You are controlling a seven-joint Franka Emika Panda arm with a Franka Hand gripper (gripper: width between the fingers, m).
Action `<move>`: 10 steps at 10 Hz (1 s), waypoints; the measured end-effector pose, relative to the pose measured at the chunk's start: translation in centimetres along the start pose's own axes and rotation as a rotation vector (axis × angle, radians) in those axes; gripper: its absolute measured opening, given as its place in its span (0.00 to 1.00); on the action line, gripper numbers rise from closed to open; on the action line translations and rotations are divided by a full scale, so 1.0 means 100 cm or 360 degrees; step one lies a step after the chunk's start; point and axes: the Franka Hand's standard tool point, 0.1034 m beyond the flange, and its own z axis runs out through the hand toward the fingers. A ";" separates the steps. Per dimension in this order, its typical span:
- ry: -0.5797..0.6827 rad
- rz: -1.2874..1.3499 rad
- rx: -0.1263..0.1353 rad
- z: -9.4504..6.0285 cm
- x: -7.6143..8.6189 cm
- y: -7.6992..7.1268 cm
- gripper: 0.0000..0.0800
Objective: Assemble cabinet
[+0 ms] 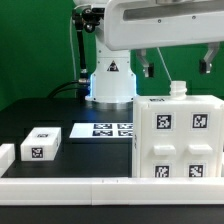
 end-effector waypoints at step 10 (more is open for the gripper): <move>0.0123 -0.0202 -0.0094 0.060 -0.047 0.137 0.81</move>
Offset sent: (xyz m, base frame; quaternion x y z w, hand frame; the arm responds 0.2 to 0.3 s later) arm 0.0081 -0.0284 -0.0137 0.0196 0.0154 -0.0342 0.9991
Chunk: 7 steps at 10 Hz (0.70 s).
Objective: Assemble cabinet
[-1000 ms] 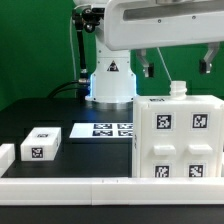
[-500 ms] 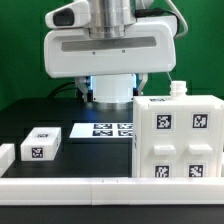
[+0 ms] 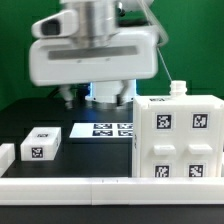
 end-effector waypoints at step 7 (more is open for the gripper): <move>0.0046 -0.0110 -0.0043 0.029 -0.032 0.063 0.81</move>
Offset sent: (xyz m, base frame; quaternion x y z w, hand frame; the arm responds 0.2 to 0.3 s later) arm 0.0000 0.0000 0.0000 0.0000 0.0000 0.0000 1.0000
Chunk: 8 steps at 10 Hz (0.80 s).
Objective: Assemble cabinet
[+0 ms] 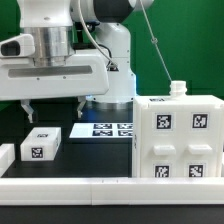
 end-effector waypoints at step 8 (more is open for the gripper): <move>-0.0073 0.0020 0.0001 0.038 -0.027 0.025 0.81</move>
Offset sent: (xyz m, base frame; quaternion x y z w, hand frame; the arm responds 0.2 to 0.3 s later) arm -0.0115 -0.0061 -0.0138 0.0100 0.0002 -0.0053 0.9999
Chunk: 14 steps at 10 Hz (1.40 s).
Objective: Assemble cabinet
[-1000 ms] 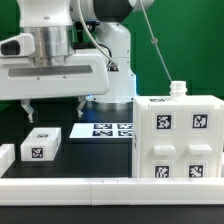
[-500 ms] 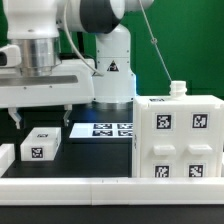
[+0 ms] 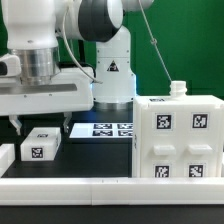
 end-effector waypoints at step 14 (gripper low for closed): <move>-0.0035 -0.0016 0.0001 -0.006 0.012 -0.015 0.69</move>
Offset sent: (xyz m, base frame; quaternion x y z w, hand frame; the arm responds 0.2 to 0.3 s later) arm 0.0032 0.0000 -0.0116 -0.0218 0.0079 -0.0035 0.9997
